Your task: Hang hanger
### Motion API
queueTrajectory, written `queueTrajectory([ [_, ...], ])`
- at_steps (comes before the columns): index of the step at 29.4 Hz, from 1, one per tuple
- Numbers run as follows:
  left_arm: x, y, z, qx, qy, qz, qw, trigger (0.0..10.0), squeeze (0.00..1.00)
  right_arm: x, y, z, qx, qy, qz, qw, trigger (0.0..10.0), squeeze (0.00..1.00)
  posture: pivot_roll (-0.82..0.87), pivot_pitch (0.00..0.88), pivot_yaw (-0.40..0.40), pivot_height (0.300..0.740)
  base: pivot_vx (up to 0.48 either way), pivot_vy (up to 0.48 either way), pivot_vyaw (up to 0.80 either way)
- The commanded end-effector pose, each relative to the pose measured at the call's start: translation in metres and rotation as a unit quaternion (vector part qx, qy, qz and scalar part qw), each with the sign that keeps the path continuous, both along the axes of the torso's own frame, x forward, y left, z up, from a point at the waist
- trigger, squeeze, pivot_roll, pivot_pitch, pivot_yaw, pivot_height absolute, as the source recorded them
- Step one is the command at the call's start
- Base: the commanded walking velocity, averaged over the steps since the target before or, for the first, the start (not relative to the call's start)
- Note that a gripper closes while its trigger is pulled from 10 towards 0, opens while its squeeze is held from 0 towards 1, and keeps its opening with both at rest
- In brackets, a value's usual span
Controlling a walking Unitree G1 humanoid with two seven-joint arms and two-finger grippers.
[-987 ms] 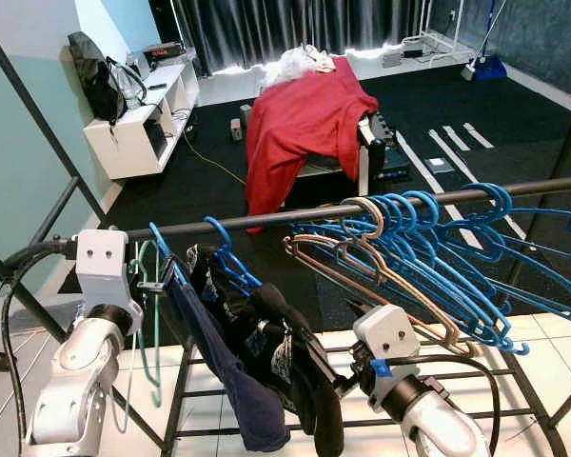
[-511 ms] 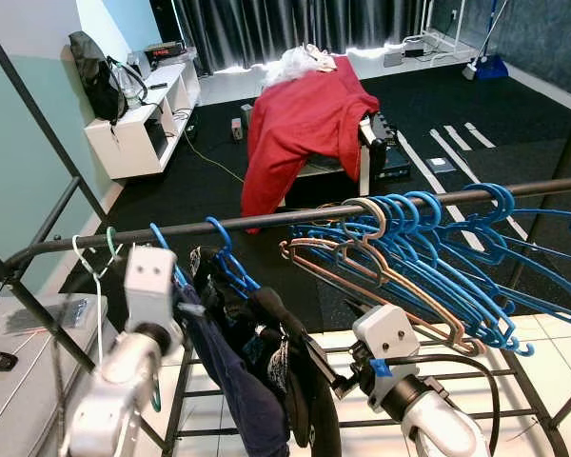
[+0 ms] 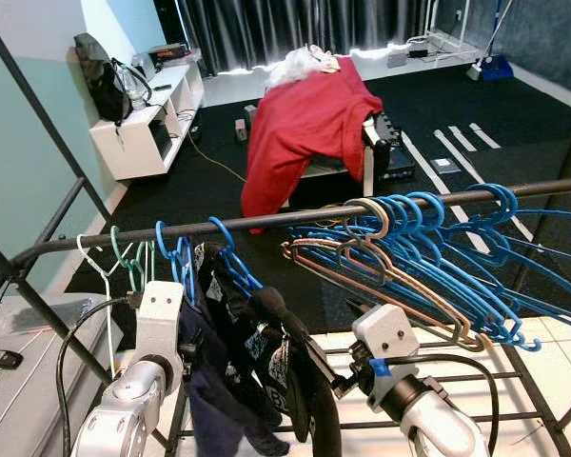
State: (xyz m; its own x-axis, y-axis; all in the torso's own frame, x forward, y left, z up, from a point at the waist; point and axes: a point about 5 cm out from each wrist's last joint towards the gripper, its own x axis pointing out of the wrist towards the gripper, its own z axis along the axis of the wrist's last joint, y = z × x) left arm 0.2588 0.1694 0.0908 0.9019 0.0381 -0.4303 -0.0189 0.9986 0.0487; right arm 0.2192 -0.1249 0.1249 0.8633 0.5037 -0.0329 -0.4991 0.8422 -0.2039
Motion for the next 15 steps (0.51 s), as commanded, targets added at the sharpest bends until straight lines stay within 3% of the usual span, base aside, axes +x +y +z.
queueTrajectory([
  [1, -0.001, 0.009, -0.003, 0.008, 0.012, 0.017, 1.000, 0.0, 0.00, -0.001, 0.002, -0.001, 0.008, 0.004, 0.001, 1.000, 10.0, 0.00, -0.12, 0.020, 0.151, 0.740, 0.000, 0.000, 0.00],
  [4, -0.001, 0.013, -0.002, 0.012, 0.009, 0.023, 1.000, 0.0, 0.00, 0.000, 0.002, 0.000, 0.008, 0.004, 0.000, 1.000, 10.0, 0.00, -0.12, 0.022, 0.149, 0.740, 0.000, 0.000, 0.00],
  [10, 0.003, 0.012, 0.014, -0.016, -0.067, 0.004, 0.998, 0.0, 0.00, 0.001, 0.001, 0.000, 0.010, 0.006, 0.000, 1.000, 10.0, 0.00, -0.11, 0.020, 0.131, 0.740, 0.000, 0.000, 0.00],
  [13, 0.003, 0.012, 0.014, -0.016, -0.067, 0.004, 0.998, 0.0, 0.00, 0.001, 0.001, 0.000, 0.010, 0.006, 0.000, 1.000, 10.0, 0.00, -0.11, 0.020, 0.131, 0.740, 0.000, 0.000, 0.00],
  [14, 0.004, 0.013, 0.021, -0.027, -0.096, -0.010, 0.995, 0.0, 0.00, 0.002, 0.000, 0.000, 0.011, 0.007, 0.000, 1.000, 10.0, 0.00, -0.11, 0.021, 0.129, 0.740, 0.000, 0.000, 0.00],
  [15, 0.004, 0.013, 0.021, -0.027, -0.096, -0.010, 0.995, 0.0, 0.00, 0.002, 0.000, 0.000, 0.011, 0.007, 0.000, 1.000, 10.0, 0.00, -0.11, 0.021, 0.129, 0.740, 0.000, 0.000, 0.00],
])
